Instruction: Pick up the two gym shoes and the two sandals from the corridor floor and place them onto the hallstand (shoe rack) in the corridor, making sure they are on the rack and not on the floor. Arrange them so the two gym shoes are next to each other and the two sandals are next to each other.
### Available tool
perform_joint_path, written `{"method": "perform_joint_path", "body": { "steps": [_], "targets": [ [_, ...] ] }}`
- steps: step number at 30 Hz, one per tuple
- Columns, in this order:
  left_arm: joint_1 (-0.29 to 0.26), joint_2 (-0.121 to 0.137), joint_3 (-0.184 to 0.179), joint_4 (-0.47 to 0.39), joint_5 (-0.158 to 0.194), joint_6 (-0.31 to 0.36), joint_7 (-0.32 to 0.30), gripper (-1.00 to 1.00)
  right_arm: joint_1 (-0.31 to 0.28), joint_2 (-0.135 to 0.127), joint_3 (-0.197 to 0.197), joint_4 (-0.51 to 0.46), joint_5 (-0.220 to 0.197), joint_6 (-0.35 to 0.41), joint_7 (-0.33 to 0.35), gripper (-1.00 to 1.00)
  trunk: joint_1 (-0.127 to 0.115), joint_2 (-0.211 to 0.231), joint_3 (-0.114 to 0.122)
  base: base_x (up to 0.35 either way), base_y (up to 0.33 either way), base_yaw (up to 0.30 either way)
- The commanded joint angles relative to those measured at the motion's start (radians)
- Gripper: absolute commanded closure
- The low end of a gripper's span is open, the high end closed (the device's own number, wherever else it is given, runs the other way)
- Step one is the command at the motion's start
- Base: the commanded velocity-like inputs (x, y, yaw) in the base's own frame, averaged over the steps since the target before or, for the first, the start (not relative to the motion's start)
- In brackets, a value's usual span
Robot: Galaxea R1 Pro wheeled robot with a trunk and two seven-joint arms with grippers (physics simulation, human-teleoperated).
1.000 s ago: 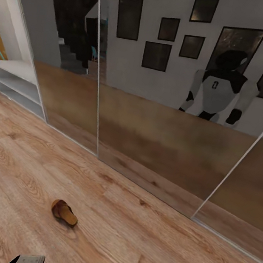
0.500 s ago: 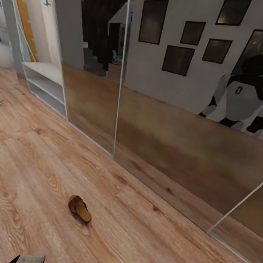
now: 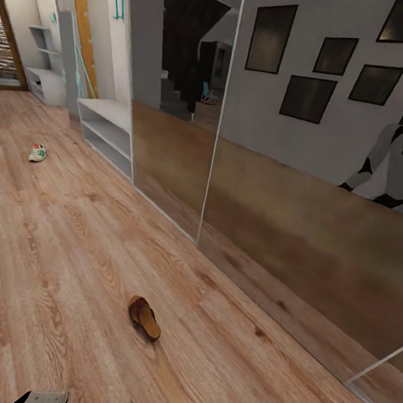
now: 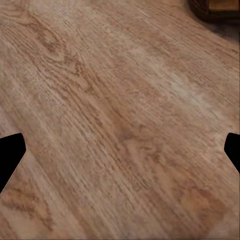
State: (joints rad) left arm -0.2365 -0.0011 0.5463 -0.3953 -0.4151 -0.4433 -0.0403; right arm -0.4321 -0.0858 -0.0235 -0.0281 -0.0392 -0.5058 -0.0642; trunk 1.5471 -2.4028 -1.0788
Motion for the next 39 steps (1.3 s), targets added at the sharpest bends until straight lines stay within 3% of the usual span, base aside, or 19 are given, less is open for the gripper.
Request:
{"method": "perform_joint_path", "body": {
  "steps": [1,39],
  "targets": [
    [-0.001,-0.001,0.008,0.001,-0.008,-0.005,-0.004,-1.0,0.0,0.0,-0.001,0.001,-0.004,-0.003,0.001,-1.0,0.0,0.0,-0.001,0.0,0.0,0.279],
    [-0.001,0.0,0.01,0.0,-0.008,-0.005,-0.004,-1.0,0.0,0.001,-0.001,0.001,-0.003,-0.003,0.001,-1.0,0.0,0.0,0.0,0.0,0.0,0.279]
  ]
}}
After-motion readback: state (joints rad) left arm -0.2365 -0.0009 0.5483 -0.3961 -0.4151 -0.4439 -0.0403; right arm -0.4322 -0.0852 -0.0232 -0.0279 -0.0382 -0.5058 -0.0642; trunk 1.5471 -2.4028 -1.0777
